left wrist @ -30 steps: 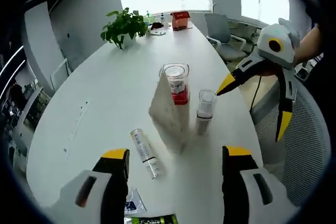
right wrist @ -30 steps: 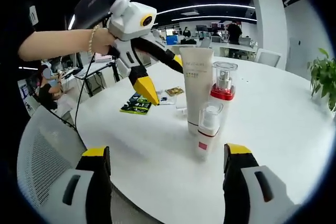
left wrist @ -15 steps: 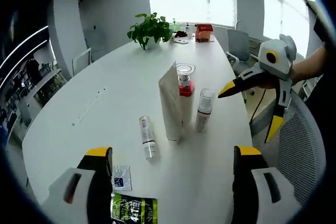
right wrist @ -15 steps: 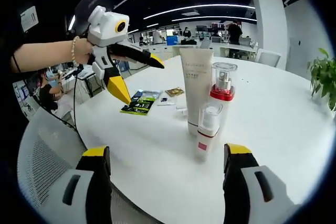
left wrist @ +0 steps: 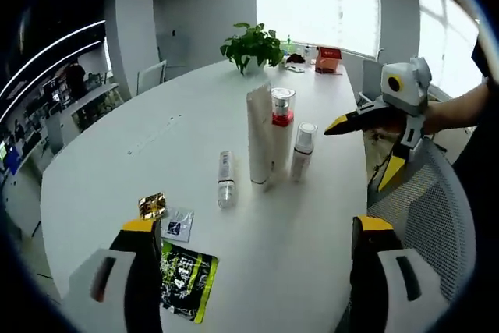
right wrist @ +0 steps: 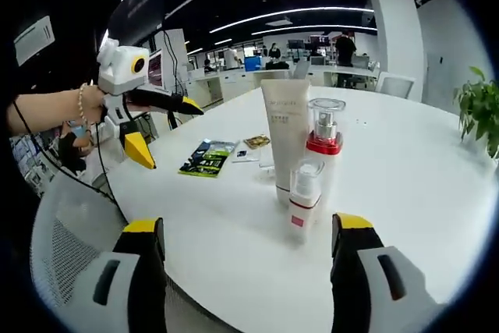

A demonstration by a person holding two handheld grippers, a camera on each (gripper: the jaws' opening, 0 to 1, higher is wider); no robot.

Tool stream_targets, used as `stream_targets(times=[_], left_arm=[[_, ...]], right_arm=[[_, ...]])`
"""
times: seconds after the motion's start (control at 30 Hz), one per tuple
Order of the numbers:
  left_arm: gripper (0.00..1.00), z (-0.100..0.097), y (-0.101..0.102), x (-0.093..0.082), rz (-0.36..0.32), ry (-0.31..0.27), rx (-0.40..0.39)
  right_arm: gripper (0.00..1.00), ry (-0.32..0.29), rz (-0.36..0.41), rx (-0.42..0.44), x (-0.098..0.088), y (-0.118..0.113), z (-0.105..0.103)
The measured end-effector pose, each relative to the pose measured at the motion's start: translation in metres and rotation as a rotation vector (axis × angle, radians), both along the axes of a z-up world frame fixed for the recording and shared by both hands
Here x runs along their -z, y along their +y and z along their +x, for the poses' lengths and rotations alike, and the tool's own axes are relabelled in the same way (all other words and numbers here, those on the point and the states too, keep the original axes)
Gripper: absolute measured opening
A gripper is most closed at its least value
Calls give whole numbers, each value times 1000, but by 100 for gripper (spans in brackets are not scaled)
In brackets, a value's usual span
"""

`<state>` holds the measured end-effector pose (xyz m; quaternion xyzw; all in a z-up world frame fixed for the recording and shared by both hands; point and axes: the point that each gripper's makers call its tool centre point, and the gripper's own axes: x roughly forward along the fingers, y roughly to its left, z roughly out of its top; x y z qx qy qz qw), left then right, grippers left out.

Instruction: Arrange the skincare products in the storage area until every visible bottle or jar stands upright without overlapping.

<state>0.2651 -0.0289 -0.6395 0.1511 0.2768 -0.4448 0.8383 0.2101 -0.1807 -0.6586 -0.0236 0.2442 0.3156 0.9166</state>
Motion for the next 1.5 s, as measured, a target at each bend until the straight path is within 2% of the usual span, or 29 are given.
stream_targets(times=[0.13, 0.23, 0.37, 0.53, 0.8, 0.93, 1.17, 1.2, 1.43, 1.5], left_arm=[[99, -10, 15, 1, -43, 11, -78], [99, -15, 36, 11, -62, 28, -137], [99, -33, 47, 16, -54, 39, -183], [99, -42, 64, 18, -91, 36, -263], [99, -60, 82, 24, -100, 45, -326], [98, -61, 94, 27, -113, 48, -369], [99, -62, 99, 33, -87, 58, -362], [99, -64, 93, 29, -87, 58, -361], [99, -52, 87, 26, -91, 40, -337], [98, -52, 77, 21, -100, 37, -329]], right_arm=[[89, -2, 22, 14, -3, -1, 3], [89, 1, 35, 20, -5, 0, 4], [90, 4, 51, 25, -6, 2, 7], [90, 4, 64, 32, -7, 4, 8], [89, 15, 61, 37, -1, 7, 3], [89, 19, 56, 38, -3, 6, 1], [89, 19, 48, 36, -1, 6, 1], [89, 19, 48, 36, -1, 6, 2], [88, 29, 46, 33, 2, 6, 0], [88, 29, 41, 32, 3, 6, 0]])
